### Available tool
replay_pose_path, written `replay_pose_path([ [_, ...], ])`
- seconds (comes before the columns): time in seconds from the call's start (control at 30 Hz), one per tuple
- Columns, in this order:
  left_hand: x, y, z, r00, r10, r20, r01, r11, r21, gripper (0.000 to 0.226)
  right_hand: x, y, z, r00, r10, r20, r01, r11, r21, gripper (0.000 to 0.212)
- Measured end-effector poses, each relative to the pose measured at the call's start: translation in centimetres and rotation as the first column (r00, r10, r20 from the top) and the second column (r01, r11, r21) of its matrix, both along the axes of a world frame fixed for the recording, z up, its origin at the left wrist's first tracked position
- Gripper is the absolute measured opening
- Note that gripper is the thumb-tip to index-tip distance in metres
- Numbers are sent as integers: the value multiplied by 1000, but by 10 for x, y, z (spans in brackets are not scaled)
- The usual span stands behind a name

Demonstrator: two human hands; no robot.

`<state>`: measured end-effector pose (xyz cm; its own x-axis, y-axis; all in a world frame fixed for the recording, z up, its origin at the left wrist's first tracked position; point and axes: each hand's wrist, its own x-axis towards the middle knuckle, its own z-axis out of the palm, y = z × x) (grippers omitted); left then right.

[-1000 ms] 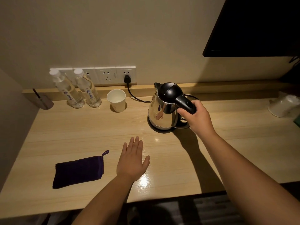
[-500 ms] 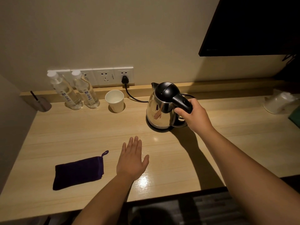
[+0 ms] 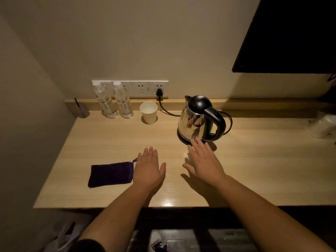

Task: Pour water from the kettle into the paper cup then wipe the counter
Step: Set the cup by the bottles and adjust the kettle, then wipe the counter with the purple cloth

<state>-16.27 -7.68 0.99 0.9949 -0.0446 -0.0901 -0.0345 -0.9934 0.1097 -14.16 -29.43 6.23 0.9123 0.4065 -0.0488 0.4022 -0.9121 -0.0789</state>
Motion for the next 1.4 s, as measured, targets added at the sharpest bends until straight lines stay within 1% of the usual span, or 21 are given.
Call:
replay_pose_path([
  [0.1,-31,27,18,991,133,8,-133,990,36,74,-6,31,-2,996,71,-48,-71,997,0,72],
  [0.23,-73,73,38,957,281,67,-284,957,48,71,-20,79,-2,979,187,-78,-187,982,3,72],
  [0.4,-110,126,48,893,437,106,-440,898,16,73,-34,139,1,951,305,-55,-304,952,27,71],
  [0.6,-132,196,48,859,502,105,-506,862,22,70,-36,205,-2,921,385,-59,-384,923,28,69],
  [0.77,-139,252,40,852,513,103,-515,857,-2,66,-39,260,-12,898,440,-29,-439,898,28,58],
  [0.93,-140,299,21,830,550,89,-551,834,-11,66,-35,296,-37,890,440,-120,-443,897,4,68],
  [1.03,-136,315,7,794,605,61,-603,797,-38,65,-32,303,-53,886,440,-150,-443,896,11,72],
  [1.23,-119,328,-23,720,694,-9,-692,717,-88,66,-27,304,-79,879,446,-171,-448,894,32,73],
  [1.33,-102,326,-38,634,766,-107,-770,613,-178,66,-28,298,-87,862,483,-154,-487,874,15,77],
  [1.4,-92,326,-45,571,806,-158,-819,547,-171,62,-30,295,-88,849,508,-147,-514,858,-3,79],
])
